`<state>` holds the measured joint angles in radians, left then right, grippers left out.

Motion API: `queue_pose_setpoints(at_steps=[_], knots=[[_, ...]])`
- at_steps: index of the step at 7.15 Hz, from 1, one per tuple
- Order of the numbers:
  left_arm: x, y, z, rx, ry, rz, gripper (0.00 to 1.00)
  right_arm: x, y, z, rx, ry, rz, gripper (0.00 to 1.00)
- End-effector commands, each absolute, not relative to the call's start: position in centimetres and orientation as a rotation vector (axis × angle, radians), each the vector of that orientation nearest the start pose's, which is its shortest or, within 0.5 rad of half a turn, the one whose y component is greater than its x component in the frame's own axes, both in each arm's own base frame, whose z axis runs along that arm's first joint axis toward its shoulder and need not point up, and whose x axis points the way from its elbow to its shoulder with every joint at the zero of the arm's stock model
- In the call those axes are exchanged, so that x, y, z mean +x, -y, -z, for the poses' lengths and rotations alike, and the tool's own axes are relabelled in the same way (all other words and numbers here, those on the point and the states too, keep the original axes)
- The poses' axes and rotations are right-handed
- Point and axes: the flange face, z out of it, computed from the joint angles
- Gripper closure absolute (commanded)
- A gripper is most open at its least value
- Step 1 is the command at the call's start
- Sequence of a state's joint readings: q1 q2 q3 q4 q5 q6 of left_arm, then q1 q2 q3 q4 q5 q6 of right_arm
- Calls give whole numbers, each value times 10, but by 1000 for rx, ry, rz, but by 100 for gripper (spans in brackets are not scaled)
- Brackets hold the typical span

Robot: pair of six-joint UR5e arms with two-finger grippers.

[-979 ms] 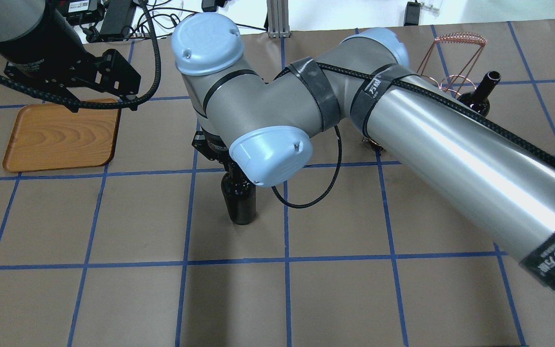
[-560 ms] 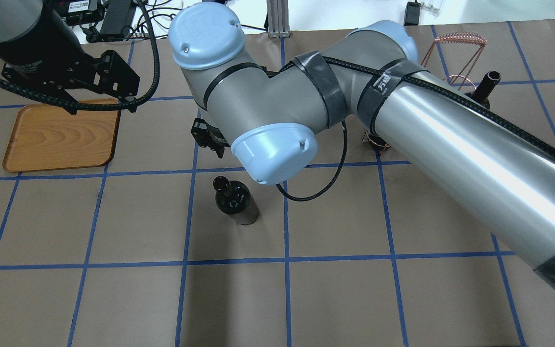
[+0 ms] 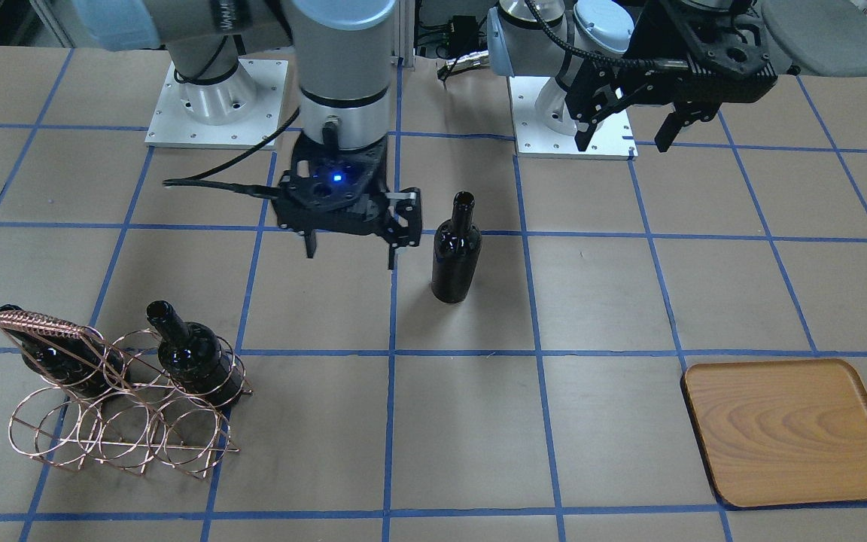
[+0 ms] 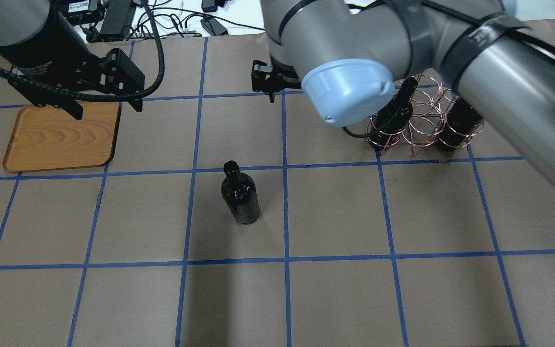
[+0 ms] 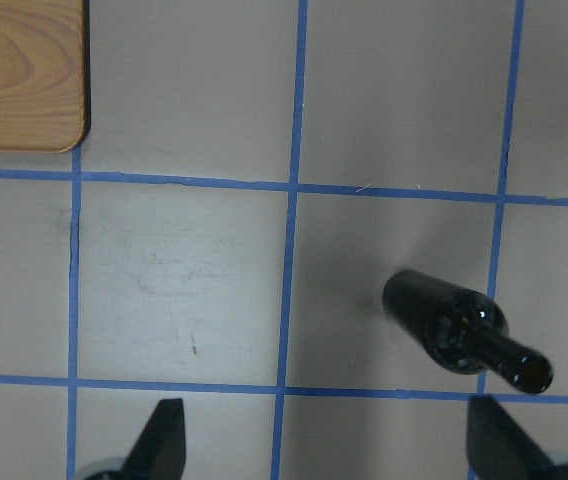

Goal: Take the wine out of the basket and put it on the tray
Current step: 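Open the right gripper and withdraw it back over the rack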

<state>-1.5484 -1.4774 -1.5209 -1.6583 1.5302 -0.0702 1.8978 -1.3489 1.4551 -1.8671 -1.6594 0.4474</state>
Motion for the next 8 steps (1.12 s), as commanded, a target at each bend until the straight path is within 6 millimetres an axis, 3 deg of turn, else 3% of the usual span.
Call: queue_pose_setpoints(at_steps=[1,2,3,5,6,8], knots=[[-165,452,-536,-175,-3185,48,0,238,547,-484,121,-3153,392,0],[-193,447,-524,-190,-3181,10,0,234,545,-487,134,-3148,405,0],[-207,445,-510,-176,-3177,-36,0,232,546,-488,150,-3145,407,0],[-214,436,-479,-150,-3162,-120,0,216,551,-486,137,-3159,398,0],[-222,442,-471,-178,-3181,-26,0,214,547,-492,133,-3155,400,0],[-243,441,-453,-205,-3201,-64,0,211,539,-490,130,-3177,312,0]])
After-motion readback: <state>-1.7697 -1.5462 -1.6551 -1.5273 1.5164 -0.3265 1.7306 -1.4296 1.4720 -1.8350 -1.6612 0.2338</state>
